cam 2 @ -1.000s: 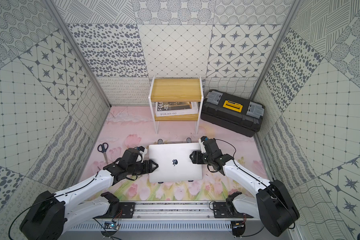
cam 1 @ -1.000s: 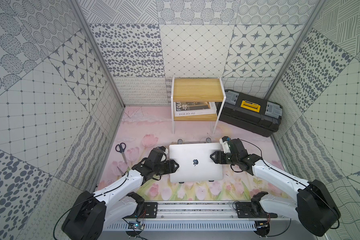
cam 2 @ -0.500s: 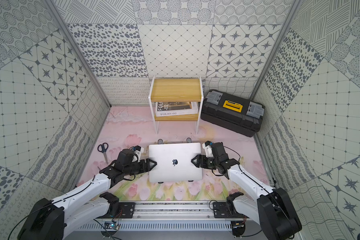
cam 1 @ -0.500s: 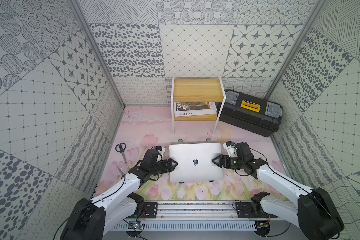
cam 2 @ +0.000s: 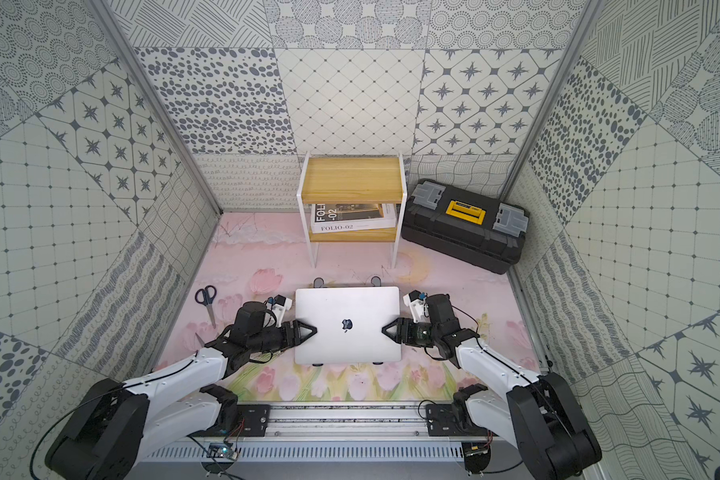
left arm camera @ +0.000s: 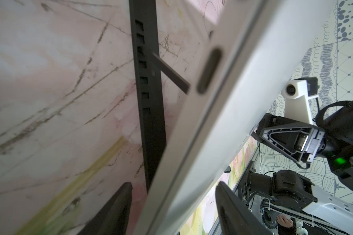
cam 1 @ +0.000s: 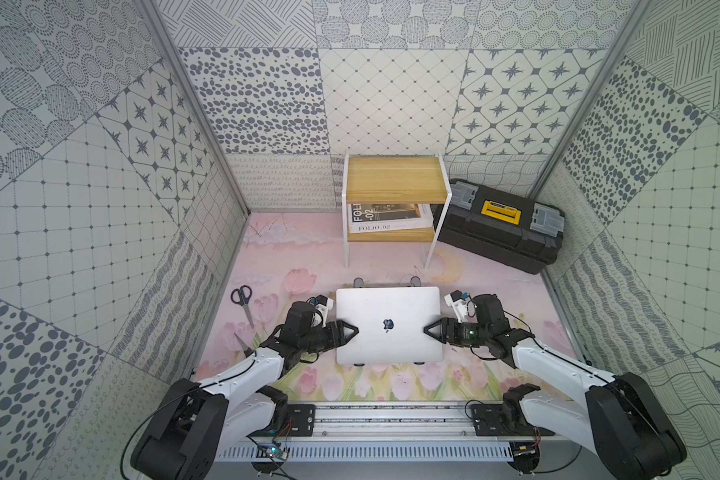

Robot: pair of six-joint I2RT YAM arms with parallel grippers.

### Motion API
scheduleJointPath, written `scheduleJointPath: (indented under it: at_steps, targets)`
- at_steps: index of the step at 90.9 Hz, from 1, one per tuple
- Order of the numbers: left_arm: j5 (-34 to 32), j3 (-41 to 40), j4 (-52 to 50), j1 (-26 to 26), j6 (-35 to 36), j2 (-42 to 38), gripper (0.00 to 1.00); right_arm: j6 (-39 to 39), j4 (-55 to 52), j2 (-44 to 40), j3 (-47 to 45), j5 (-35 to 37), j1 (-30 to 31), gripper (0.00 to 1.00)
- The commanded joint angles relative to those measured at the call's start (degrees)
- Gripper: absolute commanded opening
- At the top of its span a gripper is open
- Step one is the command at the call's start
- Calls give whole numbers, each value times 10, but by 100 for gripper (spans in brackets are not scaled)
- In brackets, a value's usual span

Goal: Close the laptop lid and set it aside
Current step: Pick up the laptop from the computer stand.

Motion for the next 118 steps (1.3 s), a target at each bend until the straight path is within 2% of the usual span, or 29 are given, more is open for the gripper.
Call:
scheduleJointPath:
  at_steps: [1, 29, 44, 60, 74, 90, 109, 118]
  targets:
    - [78, 6, 93, 3, -21, 18, 63, 27, 87, -12, 2, -62, 5, 58]
    - [48, 36, -4, 3, -10, -37, 61, 38, 15, -108, 24, -83, 4, 55]
    - [36, 59, -57, 3, 0, -58, 64, 65, 11, -143, 35, -136, 8, 55]
    - [32, 70, -76, 3, 7, -56, 64, 98, 2, -192, 46, -168, 14, 55]
    - [25, 70, -76, 3, 5, -53, 65, 117, -19, -191, 54, -152, 15, 53]
    - [11, 68, -82, 3, 6, -54, 65, 129, -25, -170, 61, -109, 24, 42]
    - [-10, 72, -109, 3, 0, -76, 67, 140, -33, -169, 73, -94, 25, 14]
    - [-24, 87, -143, 3, -2, -106, 69, 147, -37, -172, 81, -97, 26, 7]
